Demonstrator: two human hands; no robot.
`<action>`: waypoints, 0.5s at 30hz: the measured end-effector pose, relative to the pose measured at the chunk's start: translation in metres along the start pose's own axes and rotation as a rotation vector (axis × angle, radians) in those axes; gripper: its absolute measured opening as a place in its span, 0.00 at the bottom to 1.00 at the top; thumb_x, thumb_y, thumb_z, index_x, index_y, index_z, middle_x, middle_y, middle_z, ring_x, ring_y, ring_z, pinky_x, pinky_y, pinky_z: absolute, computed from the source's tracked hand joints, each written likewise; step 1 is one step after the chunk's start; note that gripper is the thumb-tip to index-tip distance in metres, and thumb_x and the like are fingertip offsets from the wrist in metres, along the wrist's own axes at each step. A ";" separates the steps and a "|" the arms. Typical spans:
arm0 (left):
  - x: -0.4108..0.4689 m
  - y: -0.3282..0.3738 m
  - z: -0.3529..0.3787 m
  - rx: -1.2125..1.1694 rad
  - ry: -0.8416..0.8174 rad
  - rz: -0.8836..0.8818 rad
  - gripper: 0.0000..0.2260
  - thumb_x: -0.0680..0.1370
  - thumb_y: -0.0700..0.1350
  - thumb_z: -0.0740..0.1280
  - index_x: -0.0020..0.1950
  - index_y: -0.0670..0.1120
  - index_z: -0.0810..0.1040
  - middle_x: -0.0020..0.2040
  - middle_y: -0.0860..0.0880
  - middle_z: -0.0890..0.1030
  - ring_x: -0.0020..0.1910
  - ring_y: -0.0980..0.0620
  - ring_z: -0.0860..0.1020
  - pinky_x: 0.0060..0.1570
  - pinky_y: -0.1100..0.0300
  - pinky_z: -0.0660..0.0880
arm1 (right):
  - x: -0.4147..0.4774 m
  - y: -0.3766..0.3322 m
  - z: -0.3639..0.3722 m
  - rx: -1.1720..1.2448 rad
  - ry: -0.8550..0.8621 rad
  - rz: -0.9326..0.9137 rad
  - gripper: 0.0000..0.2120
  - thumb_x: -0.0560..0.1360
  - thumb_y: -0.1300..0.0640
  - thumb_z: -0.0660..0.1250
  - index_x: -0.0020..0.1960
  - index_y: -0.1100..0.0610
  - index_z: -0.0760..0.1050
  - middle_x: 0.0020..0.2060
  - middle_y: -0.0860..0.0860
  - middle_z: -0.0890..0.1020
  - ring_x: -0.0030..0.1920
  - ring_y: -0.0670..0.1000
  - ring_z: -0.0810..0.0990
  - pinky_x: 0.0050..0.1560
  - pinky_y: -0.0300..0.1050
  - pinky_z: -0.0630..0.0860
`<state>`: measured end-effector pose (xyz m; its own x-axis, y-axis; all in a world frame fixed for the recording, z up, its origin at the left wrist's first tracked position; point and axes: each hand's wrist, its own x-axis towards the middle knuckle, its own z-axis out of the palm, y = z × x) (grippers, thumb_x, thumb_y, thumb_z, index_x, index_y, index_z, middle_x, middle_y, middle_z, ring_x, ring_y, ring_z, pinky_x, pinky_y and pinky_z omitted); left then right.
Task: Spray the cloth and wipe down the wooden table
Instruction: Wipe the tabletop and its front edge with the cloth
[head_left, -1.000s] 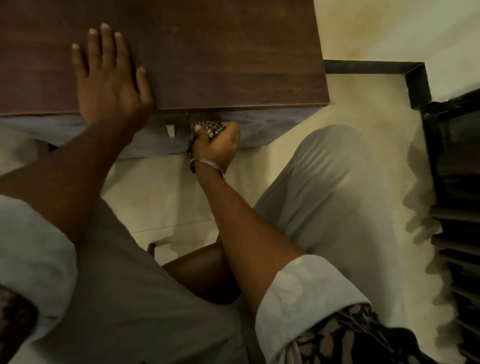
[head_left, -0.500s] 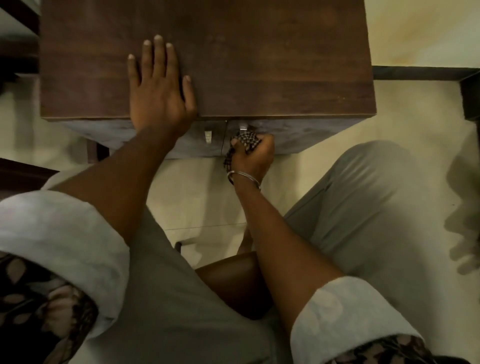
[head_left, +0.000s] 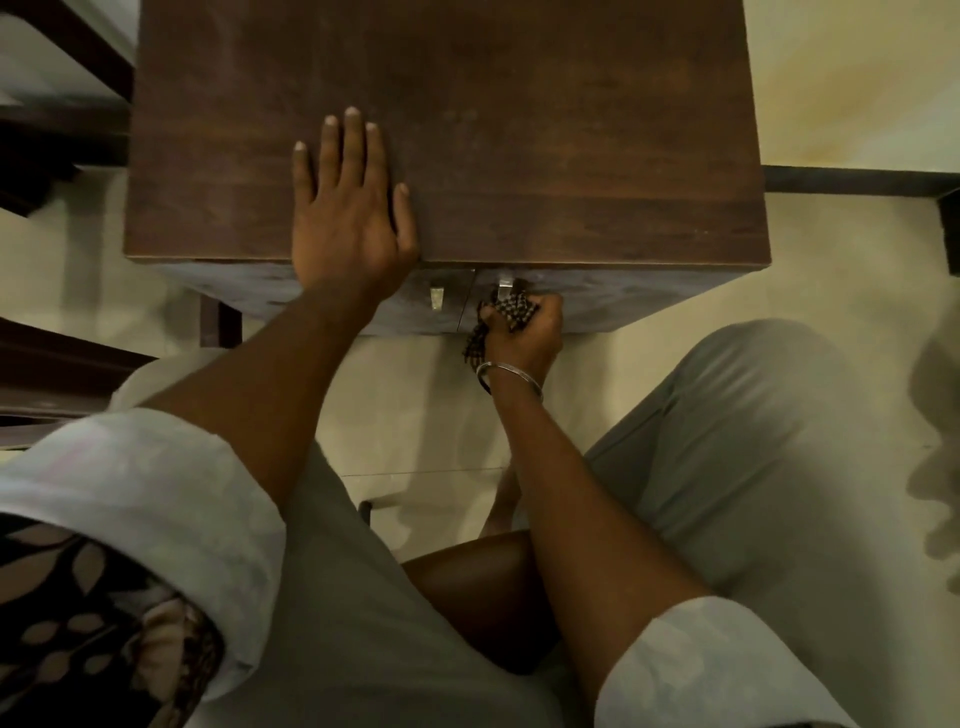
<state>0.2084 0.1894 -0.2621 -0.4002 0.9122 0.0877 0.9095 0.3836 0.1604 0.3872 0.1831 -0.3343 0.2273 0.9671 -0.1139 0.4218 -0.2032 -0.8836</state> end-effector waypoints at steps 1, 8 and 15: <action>0.000 -0.001 0.000 0.001 -0.002 -0.002 0.29 0.84 0.55 0.44 0.82 0.41 0.53 0.83 0.41 0.53 0.82 0.44 0.50 0.80 0.41 0.47 | 0.000 -0.006 0.000 0.015 0.039 -0.005 0.18 0.65 0.59 0.77 0.48 0.58 0.71 0.46 0.56 0.79 0.47 0.55 0.79 0.46 0.51 0.79; 0.001 -0.001 -0.001 0.013 -0.021 -0.008 0.30 0.84 0.56 0.43 0.83 0.41 0.52 0.83 0.42 0.52 0.83 0.44 0.49 0.80 0.42 0.47 | 0.001 0.002 0.007 0.019 0.008 -0.004 0.16 0.66 0.61 0.76 0.47 0.56 0.70 0.45 0.55 0.79 0.45 0.53 0.79 0.44 0.49 0.80; 0.001 0.002 0.000 0.013 -0.018 -0.011 0.29 0.84 0.55 0.44 0.83 0.42 0.52 0.83 0.42 0.53 0.83 0.45 0.49 0.80 0.42 0.47 | 0.010 0.015 0.003 0.046 -0.102 0.134 0.18 0.67 0.69 0.76 0.48 0.56 0.71 0.44 0.50 0.80 0.39 0.37 0.79 0.38 0.30 0.77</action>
<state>0.2096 0.1906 -0.2620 -0.4083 0.9103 0.0680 0.9065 0.3955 0.1481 0.3927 0.1901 -0.3500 0.1878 0.9428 -0.2756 0.3523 -0.3266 -0.8771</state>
